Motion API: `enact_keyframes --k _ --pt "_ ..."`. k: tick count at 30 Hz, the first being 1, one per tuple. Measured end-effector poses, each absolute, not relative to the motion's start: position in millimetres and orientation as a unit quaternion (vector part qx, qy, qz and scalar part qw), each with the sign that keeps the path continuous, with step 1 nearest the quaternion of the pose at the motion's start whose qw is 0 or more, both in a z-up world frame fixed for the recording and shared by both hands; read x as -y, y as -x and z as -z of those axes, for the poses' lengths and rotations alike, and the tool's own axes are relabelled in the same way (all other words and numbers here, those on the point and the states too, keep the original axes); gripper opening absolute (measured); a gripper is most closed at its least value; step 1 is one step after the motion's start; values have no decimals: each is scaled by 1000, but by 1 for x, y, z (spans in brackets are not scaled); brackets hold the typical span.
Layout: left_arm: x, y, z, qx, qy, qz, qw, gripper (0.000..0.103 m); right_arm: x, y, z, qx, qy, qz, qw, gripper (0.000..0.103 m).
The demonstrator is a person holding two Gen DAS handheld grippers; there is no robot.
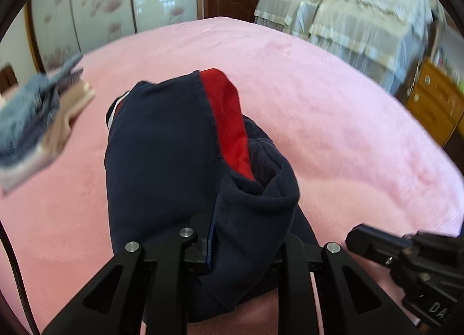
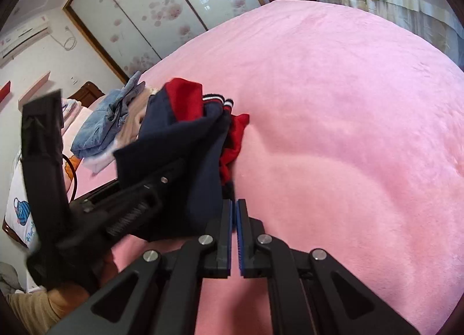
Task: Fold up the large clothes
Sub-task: 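Grasp the side edge with the left tool and lift it, then fold the lifted side over the other half with the left tool while the right tool pinches the edge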
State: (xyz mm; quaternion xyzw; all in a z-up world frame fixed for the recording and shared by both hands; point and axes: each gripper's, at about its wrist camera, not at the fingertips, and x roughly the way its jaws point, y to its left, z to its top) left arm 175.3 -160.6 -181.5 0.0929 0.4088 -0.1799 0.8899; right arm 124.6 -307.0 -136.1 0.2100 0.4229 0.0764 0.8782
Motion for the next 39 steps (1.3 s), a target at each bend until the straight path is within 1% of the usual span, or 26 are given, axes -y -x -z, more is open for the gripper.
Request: enact_keyframes --k 1,3,5,6,7,9,11,14,20,22,24,26,30,34,35,36,38,39 --pt "163 -173 181 -407 -102 179 890 18 307 -126 137 -423 -209 -76 878 4" --pt "165 -169 178 -406 -107 182 889 25 305 -128 137 -425 -207 -75 878 4" --pt "160 -166 172 -410 -88 200 886 38 302 -128 134 -425 -205 -77 878 4" --pt "158 -166 170 -411 -75 210 884 47 302 -129 132 -424 -203 -77 879 4" --pt "151 -164 165 -411 -46 232 880 51 304 -129 131 -423 -200 -77 880 4" --pt "139 -159 158 -409 -8 256 876 66 304 -130 127 -419 -194 -76 884 4" --pt "129 -155 151 -412 16 276 868 73 305 -130 122 -415 -189 -75 887 5" --pt "109 -144 140 -414 50 290 862 74 304 -129 114 -410 -186 -75 890 16" --pt "57 -140 138 -435 83 211 872 74 287 -133 86 -392 -168 -102 899 17" --pt "42 -142 144 -449 85 179 871 74 274 -137 80 -393 -152 -115 899 20" --pt "30 -144 152 -460 89 155 870 74 262 -142 77 -396 -135 -119 901 40" --pt "21 -151 158 -471 93 143 866 74 253 -145 76 -396 -121 -116 903 45" --pt "19 -156 166 -481 87 134 862 74 237 -153 71 -388 -92 -121 909 45" --pt "26 -159 165 -474 84 144 865 74 223 -165 74 -406 -55 -123 904 44" --pt "29 -160 164 -470 80 147 867 74 219 -169 78 -416 -43 -120 900 36" --pt "32 -163 163 -466 76 148 869 74 217 -173 83 -429 -37 -121 895 19" --pt "38 -166 161 -462 71 152 871 74 217 -180 93 -451 -30 -111 885 5" --pt "41 -168 160 -460 67 154 872 74 220 -181 97 -458 -33 -106 882 4"
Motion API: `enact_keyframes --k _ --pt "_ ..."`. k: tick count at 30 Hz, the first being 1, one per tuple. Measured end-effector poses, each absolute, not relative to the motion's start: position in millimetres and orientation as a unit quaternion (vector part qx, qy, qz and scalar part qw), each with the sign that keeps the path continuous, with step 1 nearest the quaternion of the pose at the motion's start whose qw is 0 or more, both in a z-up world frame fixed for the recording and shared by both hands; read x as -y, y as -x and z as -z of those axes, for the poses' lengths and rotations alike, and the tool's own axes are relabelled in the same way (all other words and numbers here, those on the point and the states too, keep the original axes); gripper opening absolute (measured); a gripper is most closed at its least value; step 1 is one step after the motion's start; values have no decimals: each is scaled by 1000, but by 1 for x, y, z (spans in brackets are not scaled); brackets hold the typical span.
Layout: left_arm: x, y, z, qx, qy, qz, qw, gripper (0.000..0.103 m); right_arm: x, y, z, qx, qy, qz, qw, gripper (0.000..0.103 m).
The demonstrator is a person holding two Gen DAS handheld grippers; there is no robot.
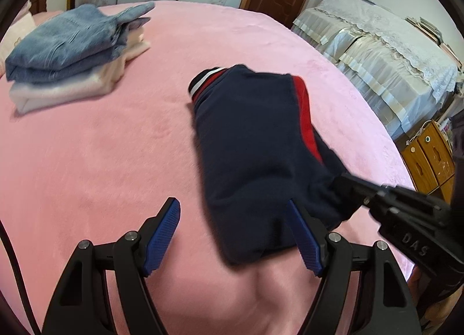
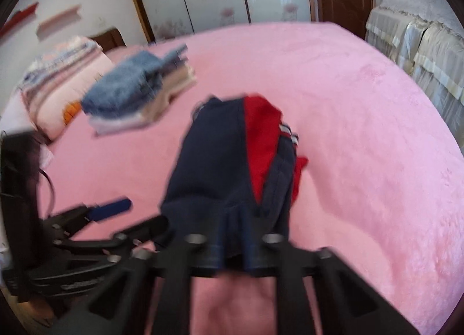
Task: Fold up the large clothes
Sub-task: 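Fold the lifted side over the other half with the left tool while the right tool pinches the edge, then open both tools and release the folded navy jacket bundle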
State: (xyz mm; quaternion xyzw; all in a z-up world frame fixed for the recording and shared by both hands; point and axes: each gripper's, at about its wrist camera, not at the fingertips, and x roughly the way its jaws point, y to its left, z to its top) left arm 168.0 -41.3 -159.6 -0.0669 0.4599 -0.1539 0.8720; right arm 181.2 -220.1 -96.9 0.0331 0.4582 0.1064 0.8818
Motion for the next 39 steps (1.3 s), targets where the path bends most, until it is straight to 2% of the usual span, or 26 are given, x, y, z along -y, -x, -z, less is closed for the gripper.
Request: enact_keyframes --k 5,15,18,23,25,26,27,28,38,39 --pt "59 -178 164 -458 50 156 874 74 253 -172 106 -454 -100 -83 882 3" --pt "78 -177 201 -486 18 164 858 74 285 -163 176 -488 -201 -66 847 3" --pt "75 -179 198 -485 20 165 858 74 293 -166 174 -491 -226 -77 838 3" --pt "68 -180 180 -484 28 175 857 74 286 -167 133 -473 -186 -87 856 6" --pt "61 -183 169 -475 44 179 861 74 285 -171 115 -455 -182 -95 867 20" --pt "58 -186 165 -470 52 178 863 74 285 -175 106 -444 -182 -97 872 39" --pt "54 -191 161 -464 60 175 866 74 285 -179 101 -434 -183 -99 877 53" --pt "52 -195 159 -462 64 171 868 74 287 -185 96 -424 -183 -98 882 56" --pt "46 -261 159 -461 88 135 873 68 291 -268 118 -429 -214 -114 870 57" --pt "48 -266 160 -462 88 134 872 68 290 -273 122 -430 -216 -119 868 46"
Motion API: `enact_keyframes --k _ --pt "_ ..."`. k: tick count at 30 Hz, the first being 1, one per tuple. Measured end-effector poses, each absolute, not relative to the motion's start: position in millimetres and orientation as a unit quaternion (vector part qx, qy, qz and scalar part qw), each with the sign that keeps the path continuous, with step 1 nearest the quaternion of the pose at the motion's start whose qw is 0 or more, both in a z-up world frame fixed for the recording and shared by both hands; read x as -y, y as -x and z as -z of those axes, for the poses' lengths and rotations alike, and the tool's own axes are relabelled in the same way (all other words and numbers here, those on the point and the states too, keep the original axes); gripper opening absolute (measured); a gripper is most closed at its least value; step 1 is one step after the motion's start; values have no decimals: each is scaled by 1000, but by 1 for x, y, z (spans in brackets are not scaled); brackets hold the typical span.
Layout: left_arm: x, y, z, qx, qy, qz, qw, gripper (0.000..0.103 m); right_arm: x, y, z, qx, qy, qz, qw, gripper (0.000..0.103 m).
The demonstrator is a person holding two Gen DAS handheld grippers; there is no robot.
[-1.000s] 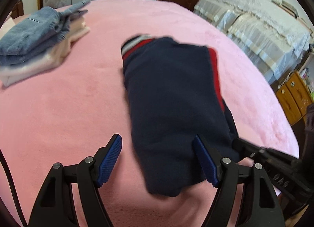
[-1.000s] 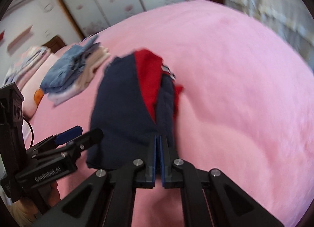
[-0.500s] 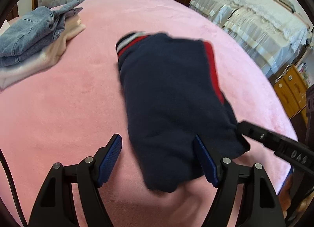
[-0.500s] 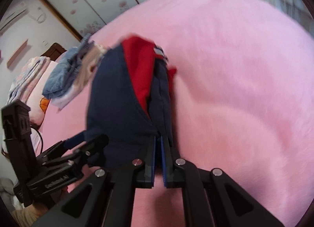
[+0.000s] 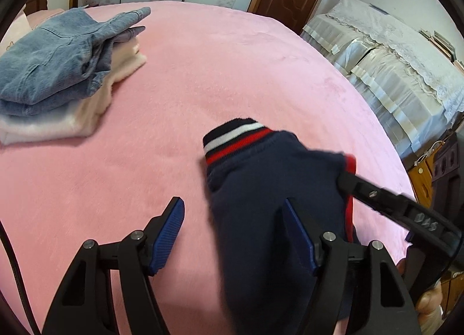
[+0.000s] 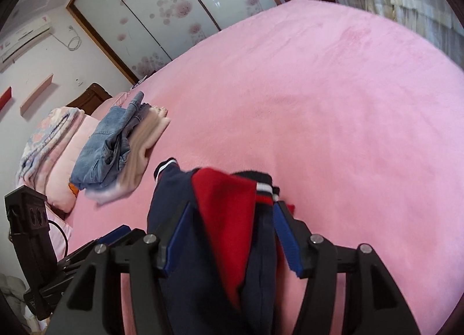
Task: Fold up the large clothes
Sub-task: 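Open both tools and release the folded navy jacket bundle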
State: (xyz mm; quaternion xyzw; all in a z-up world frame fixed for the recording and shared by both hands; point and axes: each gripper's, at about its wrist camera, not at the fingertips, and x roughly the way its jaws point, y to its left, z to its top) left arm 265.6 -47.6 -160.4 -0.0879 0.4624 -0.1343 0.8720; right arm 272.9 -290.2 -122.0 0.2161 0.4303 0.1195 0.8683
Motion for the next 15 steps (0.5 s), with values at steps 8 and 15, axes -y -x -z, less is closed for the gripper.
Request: enact_keyframes --k 8,15 --pt "71 -288 190 -494 82 134 855 66 300 -276 158 -459 -198 -57 864 7" --pt "72 -285 190 -494 77 129 856 67 307 -274 165 -461 -219 -59 858 13"
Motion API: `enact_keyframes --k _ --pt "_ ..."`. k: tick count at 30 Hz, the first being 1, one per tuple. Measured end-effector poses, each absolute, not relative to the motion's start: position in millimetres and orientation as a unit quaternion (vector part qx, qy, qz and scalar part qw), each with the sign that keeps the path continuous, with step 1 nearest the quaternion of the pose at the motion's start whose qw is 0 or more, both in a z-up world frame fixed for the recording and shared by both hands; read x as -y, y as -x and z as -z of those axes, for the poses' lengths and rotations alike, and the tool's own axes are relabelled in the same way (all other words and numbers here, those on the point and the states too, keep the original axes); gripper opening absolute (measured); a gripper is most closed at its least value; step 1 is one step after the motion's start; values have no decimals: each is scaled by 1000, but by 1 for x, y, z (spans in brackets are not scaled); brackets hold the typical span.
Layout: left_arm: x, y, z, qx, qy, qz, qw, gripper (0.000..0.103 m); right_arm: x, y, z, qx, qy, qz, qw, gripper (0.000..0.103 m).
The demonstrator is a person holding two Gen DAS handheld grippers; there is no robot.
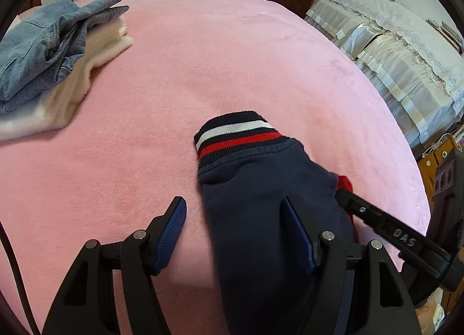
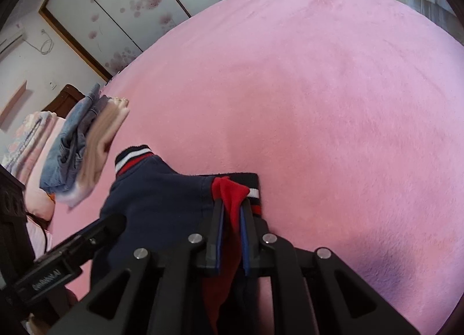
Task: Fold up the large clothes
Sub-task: 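Open both tools and release the folded navy jacket bundle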
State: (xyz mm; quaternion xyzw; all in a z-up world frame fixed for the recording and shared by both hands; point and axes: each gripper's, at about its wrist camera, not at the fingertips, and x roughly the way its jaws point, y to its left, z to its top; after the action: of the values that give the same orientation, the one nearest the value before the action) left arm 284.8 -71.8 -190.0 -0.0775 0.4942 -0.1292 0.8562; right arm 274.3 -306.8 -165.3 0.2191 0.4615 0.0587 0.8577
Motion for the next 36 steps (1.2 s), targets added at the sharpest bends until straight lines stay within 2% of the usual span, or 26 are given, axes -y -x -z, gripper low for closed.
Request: enact_keyframes --k 5,20,24,32,34,36 --pt "64 -280 179 -503 77 120 853 68 301 -260 138 -444 -197 -52 872 27" --pt "67 -224 116 -485 54 120 865 68 284 -198 62 -394 -146 -48 906 28" --pt "61 -204 95 -469 59 116 873 69 281 -179 45 -377 -135 -43 915 45" --pt "52 -166 62 -445 59 108 887 73 271 -145 11 -344 -97 -52 932 48" --pt "52 -159 55 -442 58 113 888 73 267 -137 3 -334 -82 -52 938 55" --pt "51 -152 50 -437 53 108 891 73 262 -130 -2 -324 -66 -52 942 65"
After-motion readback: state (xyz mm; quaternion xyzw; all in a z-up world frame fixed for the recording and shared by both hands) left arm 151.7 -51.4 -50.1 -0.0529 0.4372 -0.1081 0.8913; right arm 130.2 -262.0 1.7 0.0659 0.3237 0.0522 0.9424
